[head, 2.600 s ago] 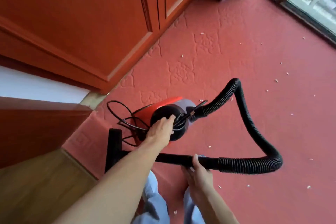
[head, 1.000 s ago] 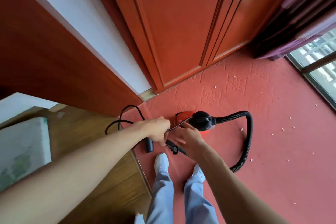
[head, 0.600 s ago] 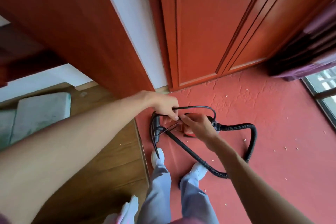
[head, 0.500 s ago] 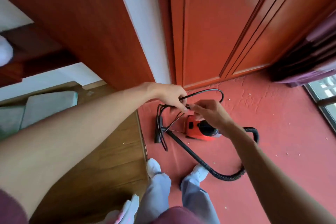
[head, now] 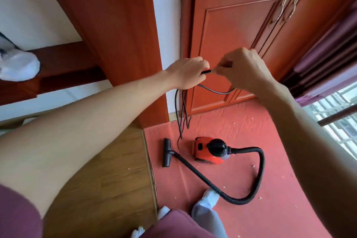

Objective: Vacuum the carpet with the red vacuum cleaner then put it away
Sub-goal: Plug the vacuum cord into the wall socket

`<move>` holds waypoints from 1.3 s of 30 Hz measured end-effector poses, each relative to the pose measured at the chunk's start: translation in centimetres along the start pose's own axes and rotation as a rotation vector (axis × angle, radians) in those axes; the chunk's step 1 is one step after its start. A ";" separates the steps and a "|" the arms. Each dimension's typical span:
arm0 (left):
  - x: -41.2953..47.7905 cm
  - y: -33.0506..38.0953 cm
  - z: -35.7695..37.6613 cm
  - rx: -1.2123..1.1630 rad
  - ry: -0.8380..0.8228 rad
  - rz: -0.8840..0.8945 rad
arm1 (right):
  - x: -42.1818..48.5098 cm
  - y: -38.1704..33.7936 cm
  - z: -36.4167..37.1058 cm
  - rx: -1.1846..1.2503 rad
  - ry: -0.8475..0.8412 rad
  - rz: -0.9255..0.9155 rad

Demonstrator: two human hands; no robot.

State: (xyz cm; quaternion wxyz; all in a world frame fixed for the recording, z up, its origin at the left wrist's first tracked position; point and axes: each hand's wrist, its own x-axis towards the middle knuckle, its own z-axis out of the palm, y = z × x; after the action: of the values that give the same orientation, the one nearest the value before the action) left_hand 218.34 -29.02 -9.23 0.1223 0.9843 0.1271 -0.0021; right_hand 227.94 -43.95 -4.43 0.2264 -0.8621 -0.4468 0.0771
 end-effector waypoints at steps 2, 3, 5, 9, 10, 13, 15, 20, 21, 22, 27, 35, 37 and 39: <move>-0.9 -0.2 -0.5 0.041 0.070 -0.046 | -0.9 -1.4 -0.3 -0.055 0.106 0.000; -1.3 -0.3 -0.8 0.030 0.097 -0.083 | -1.3 -1.9 -0.5 -0.084 0.159 -0.005; -2.0 -0.4 -1.1 -0.077 0.148 -0.155 | -2.0 -2.5 -1.1 -0.120 0.257 -0.025; -2.6 -0.4 -1.6 -0.354 0.165 -0.265 | -2.3 -3.3 -2.5 -0.123 0.394 -0.085; -2.6 -0.6 -1.6 -0.420 0.155 -0.297 | -2.3 -3.4 -2.8 -0.110 0.421 -0.104; -1.9 -1.7 -1.1 -0.618 0.115 -0.404 | -1.3 -3.3 -3.6 -0.078 0.479 -0.146; -1.3 -2.4 -1.0 -0.823 0.125 -0.461 | -0.1 -2.9 -4.1 -0.068 0.545 -0.151; 1.5 -4.0 -0.5 -0.888 0.176 -0.431 | 4.1 -2.5 -5.0 -0.005 0.734 -0.159; 2.1 -4.3 -0.1 -0.792 0.155 -0.429 | 5.2 -2.6 -5.3 0.026 0.760 -0.171; 2.5 -4.6 0.3 -0.730 0.127 -0.429 | 6.3 -2.8 -5.7 0.058 0.781 -0.181; 5.7 -6.5 1.8 -0.593 0.000 -0.469 | 11.7 -2.9 -8.8 0.124 0.872 -0.212; 10.1 -5.9 2.1 -0.499 -0.271 -0.372 | 19.1 -3.1 -9.0 0.063 0.852 -0.269; 10.6 -5.6 2.9 -0.490 -0.338 -0.348 | 20.4 -3.2 -8.7 0.032 0.833 -0.260; 10.3 -5.9 3.4 -0.445 -0.411 -0.334 | 21.5 -3.2 -8.9 -0.018 0.805 -0.228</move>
State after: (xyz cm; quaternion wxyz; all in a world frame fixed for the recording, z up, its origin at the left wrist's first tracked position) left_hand 226.96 -21.69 -14.35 0.3551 0.8781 0.2564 -0.1924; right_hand 241.26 -27.96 6.44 0.3827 -0.7702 -0.4159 -0.2955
